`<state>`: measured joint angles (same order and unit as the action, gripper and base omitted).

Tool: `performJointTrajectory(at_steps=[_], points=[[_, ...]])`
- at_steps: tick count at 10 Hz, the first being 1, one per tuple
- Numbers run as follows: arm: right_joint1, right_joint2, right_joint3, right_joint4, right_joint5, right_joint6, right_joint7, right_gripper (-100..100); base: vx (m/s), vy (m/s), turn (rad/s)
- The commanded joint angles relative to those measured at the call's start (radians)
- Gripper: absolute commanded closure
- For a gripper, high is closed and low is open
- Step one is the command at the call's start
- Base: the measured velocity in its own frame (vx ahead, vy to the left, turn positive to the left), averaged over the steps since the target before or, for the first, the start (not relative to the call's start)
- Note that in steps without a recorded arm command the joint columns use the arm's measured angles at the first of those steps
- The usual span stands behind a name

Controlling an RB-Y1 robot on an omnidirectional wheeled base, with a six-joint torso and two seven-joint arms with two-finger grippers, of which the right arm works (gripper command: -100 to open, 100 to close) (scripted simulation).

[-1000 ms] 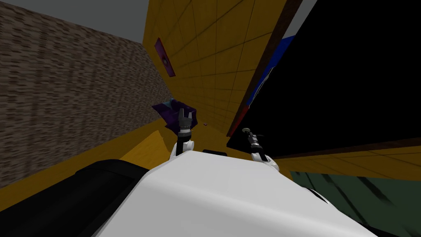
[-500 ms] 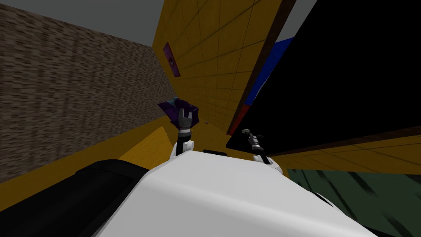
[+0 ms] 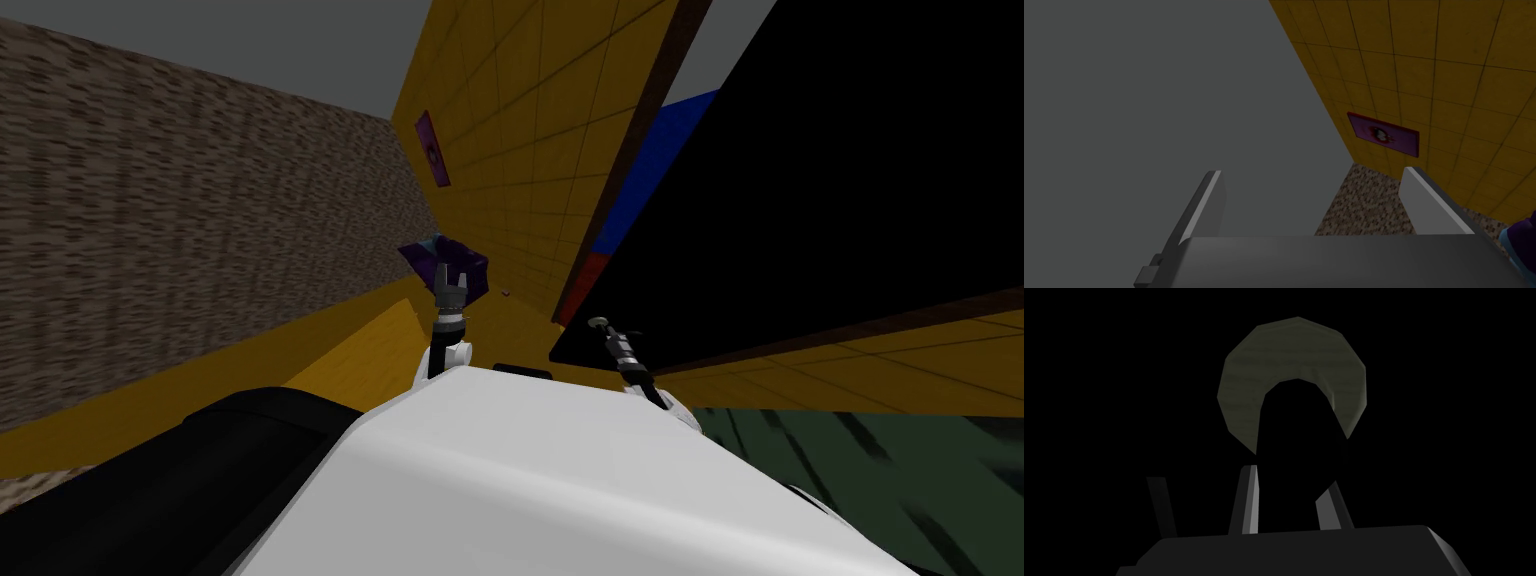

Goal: Pull the door open

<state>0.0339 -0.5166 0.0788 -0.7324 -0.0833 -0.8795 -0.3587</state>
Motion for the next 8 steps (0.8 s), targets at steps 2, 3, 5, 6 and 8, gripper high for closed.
performJointTrajectory(at_steps=[2,3,5,6,8], points=[[0.003,-0.009,0.01,0.01,0.004,-0.019,-0.011,100,-0.127,-0.043,0.048],[0.021,-0.024,0.023,0.019,0.006,-0.055,-0.028,100,-0.164,-0.032,0.174],[0.033,-0.036,0.03,0.024,0.007,-0.082,-0.039,100,-0.203,-0.105,0.154],[0.037,-0.041,0.033,0.026,0.008,-0.092,-0.043,100,-0.145,-0.063,0.096],[0.055,-0.06,0.044,0.033,0.01,-0.131,-0.06,100,-0.172,-0.06,0.146]])
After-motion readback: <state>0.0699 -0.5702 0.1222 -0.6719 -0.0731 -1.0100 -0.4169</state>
